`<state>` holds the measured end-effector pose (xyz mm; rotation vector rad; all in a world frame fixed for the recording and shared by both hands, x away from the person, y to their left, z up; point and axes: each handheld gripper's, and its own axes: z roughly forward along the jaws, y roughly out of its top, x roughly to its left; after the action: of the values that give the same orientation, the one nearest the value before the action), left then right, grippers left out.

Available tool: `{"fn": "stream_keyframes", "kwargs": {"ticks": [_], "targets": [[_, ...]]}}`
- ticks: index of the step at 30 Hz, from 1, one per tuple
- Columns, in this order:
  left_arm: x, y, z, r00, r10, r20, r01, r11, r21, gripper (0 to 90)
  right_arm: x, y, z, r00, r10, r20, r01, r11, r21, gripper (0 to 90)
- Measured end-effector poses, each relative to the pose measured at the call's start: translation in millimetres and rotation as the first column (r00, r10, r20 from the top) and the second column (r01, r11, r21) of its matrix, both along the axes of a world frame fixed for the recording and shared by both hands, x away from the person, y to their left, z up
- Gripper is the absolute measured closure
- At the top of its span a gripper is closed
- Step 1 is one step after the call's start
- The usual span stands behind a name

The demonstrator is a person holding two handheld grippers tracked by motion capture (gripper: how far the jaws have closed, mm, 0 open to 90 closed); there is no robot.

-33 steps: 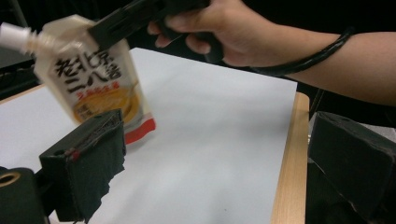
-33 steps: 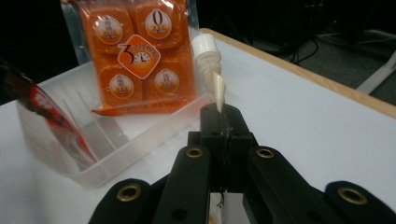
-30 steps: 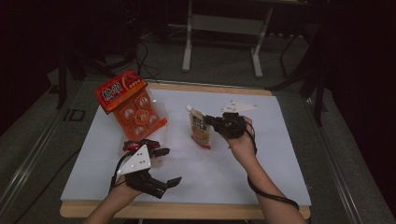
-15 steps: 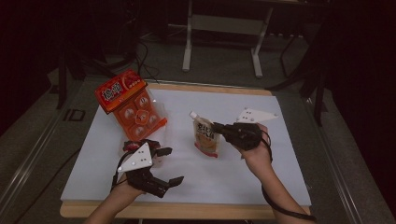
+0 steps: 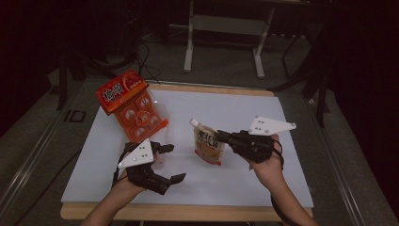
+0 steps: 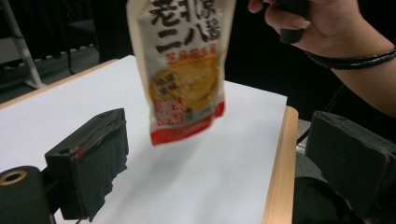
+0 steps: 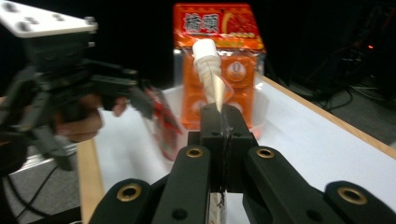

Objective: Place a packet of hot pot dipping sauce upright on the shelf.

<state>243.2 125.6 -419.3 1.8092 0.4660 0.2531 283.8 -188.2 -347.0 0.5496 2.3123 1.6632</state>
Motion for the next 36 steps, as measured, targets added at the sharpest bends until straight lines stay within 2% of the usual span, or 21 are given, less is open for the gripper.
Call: {"fn": "stream_keyframes", "kwargs": {"ticks": [3, 7, 11, 17, 18, 22, 24, 27, 29, 33, 36], "targets": [[3.5, -3.9, 4.0, 1.0, 0.002, 0.002, -0.002, 1.0, 0.009, 6.6, -8.9, -0.2, 4.4, 0.9996, 0.028, 0.008, -0.028, 0.9995, 0.016, 89.9], [6.0, -4.7, 7.3, 0.9999, -0.014, 0.007, 0.014, 0.9999, -0.009, 6.8, -16.2, 1.0, 8.2, 0.9981, 0.061, 0.008, -0.061, 0.9977, 0.029, 89.9], [7.1, -5.4, 11.8, 0.9998, -0.007, 0.021, 0.008, 0.9998, -0.018, 9.0, -20.9, 4.3, 8.5, 0.9967, 0.081, 0.01, -0.081, 0.9964, 0.024, 89.9], [12.2, -5.0, 23.5, 0.9989, -0.036, 0.029, 0.037, 0.9987, -0.035, 14.5, -28.2, 10.3, 9.2, 0.9926, 0.121, 0.007, -0.122, 0.9921, 0.032, 89.9], [13.7, -5.3, 28.2, 0.9978, -0.055, 0.036, 0.056, 0.9976, -0.04, 14.5, -29.2, 11.7, 9.5, 0.9914, 0.13, 0.009, -0.131, 0.9908, 0.036, 89.9], [12.8, -6.8, 35.8, 0.9938, -0.088, 0.068, 0.092, 0.9946, -0.048, 32.0, -34.6, 18.7, 10.4, 0.9877, 0.155, 0.02, -0.155, 0.9876, 0.022, 89.9], [12.4, -8.4, 38.9, 0.9935, -0.094, 0.065, 0.097, 0.9941, -0.048, 35.0, -35.0, 20.7, 9.4, 0.9861, 0.165, 0.016, -0.166, 0.986, 0.019, 89.9], [12.6, -10.3, 41.3, 0.9919, -0.113, 0.058, 0.116, 0.9923, -0.046, 50.1, -35.0, 23.3, 7.1, 0.9861, 0.166, 0.009, -0.166, 0.9861, 0.012, 89.9], [12.3, -11.4, 42.0, 0.9897, -0.131, 0.057, 0.133, 0.9905, -0.036, 59.2, -34.7, 23.6, 6.5, 0.9866, 0.163, 0.009, -0.163, 0.9865, 0.012, 89.9], [12.1, -11.0, 43.3, 0.9867, -0.138, 0.086, 0.14, 0.9901, -0.011, 75.0, -32.9, 21.6, 6.4, 0.9876, 0.157, 0.009, -0.157, 0.9875, 0.016, 89.8], [12.0, -11.8, 44.3, 0.9823, -0.157, 0.102, 0.156, 0.9876, 0.016, 83.0, -31.4, 19.8, 6.1, 0.9879, 0.155, 0.004, -0.155, 0.9877, 0.018, 89.8]]}}
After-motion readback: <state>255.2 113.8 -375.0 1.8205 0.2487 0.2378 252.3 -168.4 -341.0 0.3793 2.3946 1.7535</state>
